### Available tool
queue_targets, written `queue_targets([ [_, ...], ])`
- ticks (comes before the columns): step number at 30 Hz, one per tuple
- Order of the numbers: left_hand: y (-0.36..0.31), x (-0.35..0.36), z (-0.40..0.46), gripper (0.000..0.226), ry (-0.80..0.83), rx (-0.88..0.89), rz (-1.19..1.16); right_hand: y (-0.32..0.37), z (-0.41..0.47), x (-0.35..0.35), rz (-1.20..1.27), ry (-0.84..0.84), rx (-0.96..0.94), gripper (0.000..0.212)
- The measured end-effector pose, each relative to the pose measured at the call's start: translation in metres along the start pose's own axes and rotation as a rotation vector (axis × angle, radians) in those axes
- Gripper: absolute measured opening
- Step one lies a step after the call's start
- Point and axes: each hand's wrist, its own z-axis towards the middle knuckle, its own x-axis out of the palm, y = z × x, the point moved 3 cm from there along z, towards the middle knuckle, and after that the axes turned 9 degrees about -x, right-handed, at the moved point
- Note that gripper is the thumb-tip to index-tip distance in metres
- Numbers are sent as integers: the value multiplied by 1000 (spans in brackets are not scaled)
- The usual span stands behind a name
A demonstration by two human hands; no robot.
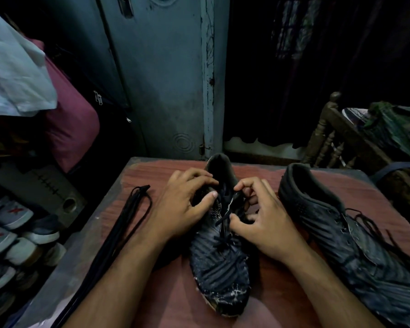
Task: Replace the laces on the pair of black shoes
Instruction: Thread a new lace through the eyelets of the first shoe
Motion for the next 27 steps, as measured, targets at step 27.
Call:
queue_targets([
  [27, 4, 7, 3, 41, 1, -103, -113, -8, 2, -9, -39, -58, 51, 37],
])
